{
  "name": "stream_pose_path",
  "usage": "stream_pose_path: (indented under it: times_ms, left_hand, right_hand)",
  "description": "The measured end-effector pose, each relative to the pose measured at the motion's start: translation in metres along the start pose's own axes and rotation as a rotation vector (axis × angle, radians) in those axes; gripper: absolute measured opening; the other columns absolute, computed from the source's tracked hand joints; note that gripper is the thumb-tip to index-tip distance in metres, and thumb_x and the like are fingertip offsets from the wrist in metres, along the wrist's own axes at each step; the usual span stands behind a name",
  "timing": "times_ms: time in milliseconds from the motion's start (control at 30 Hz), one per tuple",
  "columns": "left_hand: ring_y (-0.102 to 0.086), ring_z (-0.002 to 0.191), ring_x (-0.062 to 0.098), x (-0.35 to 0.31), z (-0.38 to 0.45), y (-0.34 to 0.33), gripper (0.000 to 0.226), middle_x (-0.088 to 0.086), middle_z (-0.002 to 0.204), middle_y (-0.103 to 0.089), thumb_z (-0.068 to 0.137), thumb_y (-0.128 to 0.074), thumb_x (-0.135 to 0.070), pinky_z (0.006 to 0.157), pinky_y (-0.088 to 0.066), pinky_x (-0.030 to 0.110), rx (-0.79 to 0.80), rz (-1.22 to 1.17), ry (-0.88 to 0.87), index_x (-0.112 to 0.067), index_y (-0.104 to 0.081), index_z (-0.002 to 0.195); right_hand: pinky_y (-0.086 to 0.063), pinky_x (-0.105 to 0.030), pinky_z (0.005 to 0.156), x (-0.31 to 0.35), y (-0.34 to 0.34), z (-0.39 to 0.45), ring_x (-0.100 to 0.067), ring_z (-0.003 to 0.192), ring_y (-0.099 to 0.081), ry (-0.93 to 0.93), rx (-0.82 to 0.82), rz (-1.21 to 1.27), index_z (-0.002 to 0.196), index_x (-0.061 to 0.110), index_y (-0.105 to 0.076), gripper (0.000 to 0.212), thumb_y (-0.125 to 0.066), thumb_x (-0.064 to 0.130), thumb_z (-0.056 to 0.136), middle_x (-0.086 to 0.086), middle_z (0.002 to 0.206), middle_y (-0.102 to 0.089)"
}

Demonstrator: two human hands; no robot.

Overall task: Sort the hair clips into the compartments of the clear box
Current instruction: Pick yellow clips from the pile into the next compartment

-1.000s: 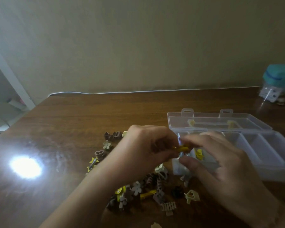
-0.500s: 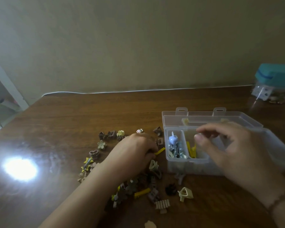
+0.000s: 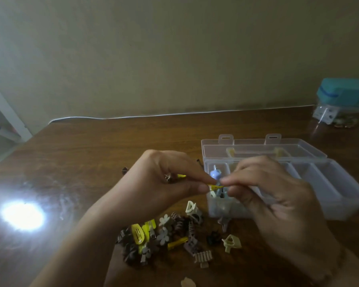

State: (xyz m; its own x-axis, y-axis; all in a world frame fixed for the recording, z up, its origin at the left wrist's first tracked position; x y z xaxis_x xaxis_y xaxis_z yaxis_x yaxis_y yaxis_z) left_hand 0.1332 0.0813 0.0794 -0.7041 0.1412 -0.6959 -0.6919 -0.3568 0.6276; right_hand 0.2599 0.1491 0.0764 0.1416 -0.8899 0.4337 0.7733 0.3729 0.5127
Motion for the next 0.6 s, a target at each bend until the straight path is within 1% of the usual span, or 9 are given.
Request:
stream_pose_path:
  times_ms: [67, 100, 167, 233, 267, 300, 400, 500, 600]
  left_hand:
    - [-0.068, 0.088, 0.002, 0.006, 0.001, -0.002, 0.023, -0.018, 0.096, -0.073, 0.084, -0.068, -0.036, 0.072, -0.052, 0.017, 0.027, 0.070, 0.033, -0.032, -0.074, 0.105]
    - [-0.065, 0.086, -0.003, 0.015, 0.000, 0.003, 0.024, -0.021, 0.095, -0.071, 0.083, -0.064, -0.042, 0.070, -0.050, 0.014, 0.039, 0.142, 0.080, -0.037, -0.070, 0.106]
    - [-0.062, 0.083, -0.008, 0.042, -0.008, 0.020, 0.022, -0.022, 0.090, -0.067, 0.081, -0.059, -0.049, 0.068, -0.048, 0.013, 0.077, 0.342, 0.199, -0.042, -0.066, 0.101]
    - [-0.060, 0.081, -0.007, 0.072, -0.022, 0.039, 0.011, -0.020, 0.085, -0.065, 0.084, -0.062, -0.046, 0.064, -0.047, 0.013, 0.148, 0.489, 0.327, -0.042, -0.067, 0.093]
    - [-0.060, 0.080, -0.005, 0.086, -0.030, 0.045, 0.008, -0.019, 0.085, -0.066, 0.085, -0.066, -0.041, 0.064, -0.046, 0.013, 0.202, 0.519, 0.389, -0.042, -0.068, 0.092]
    - [-0.060, 0.080, -0.003, 0.096, -0.038, 0.046, 0.011, -0.020, 0.086, -0.066, 0.085, -0.070, -0.037, 0.066, -0.046, 0.014, 0.269, 0.526, 0.439, -0.043, -0.070, 0.094]
    - [-0.060, 0.087, -0.002, 0.113, -0.055, 0.034, 0.025, -0.022, 0.095, -0.064, 0.082, -0.075, -0.036, 0.077, -0.051, 0.023, 0.452, 0.469, 0.514, -0.044, -0.069, 0.105]
    - [-0.053, 0.104, 0.005, 0.118, -0.056, 0.024, 0.035, -0.021, 0.107, -0.058, 0.078, -0.076, -0.041, 0.091, -0.051, 0.036, 0.502, 0.477, 0.529, -0.049, -0.064, 0.110]
    - [-0.043, 0.111, 0.008, 0.114, -0.052, 0.010, 0.040, -0.021, 0.109, -0.055, 0.078, -0.072, -0.041, 0.098, -0.040, 0.038, 0.553, 0.578, 0.474, -0.052, -0.058, 0.113]
  right_hand:
    - [-0.049, -0.019, 0.076, -0.010, 0.012, 0.001, -0.005, 0.089, -0.061, -0.034, -0.050, -0.058, 0.096, 0.021, -0.070, 0.017, -0.057, 0.029, 0.088, 0.010, 0.089, -0.065]
    - [-0.049, -0.017, 0.075, -0.018, 0.018, 0.002, -0.004, 0.088, -0.061, -0.066, -0.066, -0.112, 0.096, 0.020, -0.069, 0.018, -0.056, 0.030, 0.088, 0.010, 0.089, -0.066]
    - [-0.048, -0.020, 0.070, -0.033, 0.028, 0.003, -0.010, 0.083, -0.062, -0.126, -0.078, -0.234, 0.096, 0.019, -0.070, 0.019, -0.056, 0.031, 0.090, 0.009, 0.086, -0.065]
    - [-0.048, -0.022, 0.067, -0.048, 0.031, 0.001, -0.013, 0.077, -0.062, -0.202, -0.078, -0.309, 0.094, 0.020, -0.070, 0.014, -0.061, 0.029, 0.090, 0.005, 0.082, -0.065]
    - [-0.047, -0.021, 0.066, -0.053, 0.029, 0.000, -0.012, 0.075, -0.062, -0.227, -0.067, -0.313, 0.093, 0.024, -0.069, 0.010, -0.062, 0.028, 0.089, 0.005, 0.080, -0.066]
    - [-0.046, -0.020, 0.066, -0.057, 0.023, -0.001, -0.010, 0.076, -0.061, -0.237, -0.036, -0.298, 0.091, 0.029, -0.068, 0.006, -0.063, 0.032, 0.090, 0.007, 0.080, -0.065]
    - [-0.046, -0.032, 0.072, -0.063, 0.004, -0.003, -0.004, 0.083, -0.057, -0.236, 0.086, -0.240, 0.091, 0.046, -0.062, 0.013, -0.052, 0.052, 0.086, 0.022, 0.086, -0.063]
    - [-0.042, -0.026, 0.073, -0.066, 0.008, -0.005, -0.001, 0.086, -0.055, -0.254, 0.070, -0.233, 0.091, 0.051, -0.060, 0.018, -0.046, 0.061, 0.086, 0.026, 0.087, -0.059]
    - [-0.038, -0.019, 0.075, -0.062, 0.006, -0.004, -0.002, 0.087, -0.055, -0.245, 0.080, -0.235, 0.094, 0.050, -0.059, 0.023, -0.044, 0.065, 0.086, 0.024, 0.087, -0.059]
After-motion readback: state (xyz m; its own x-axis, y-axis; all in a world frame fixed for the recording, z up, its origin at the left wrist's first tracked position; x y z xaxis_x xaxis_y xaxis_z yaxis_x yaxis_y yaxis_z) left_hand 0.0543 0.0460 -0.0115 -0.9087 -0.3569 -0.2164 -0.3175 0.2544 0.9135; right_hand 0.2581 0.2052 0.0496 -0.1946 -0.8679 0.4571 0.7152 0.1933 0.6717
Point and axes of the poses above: each hand's wrist, its own z-axis towards the middle knuckle, its own y-axis out of the back of the hand, x = y × z, the point moved 10 cm from there along z, towards the middle knuckle
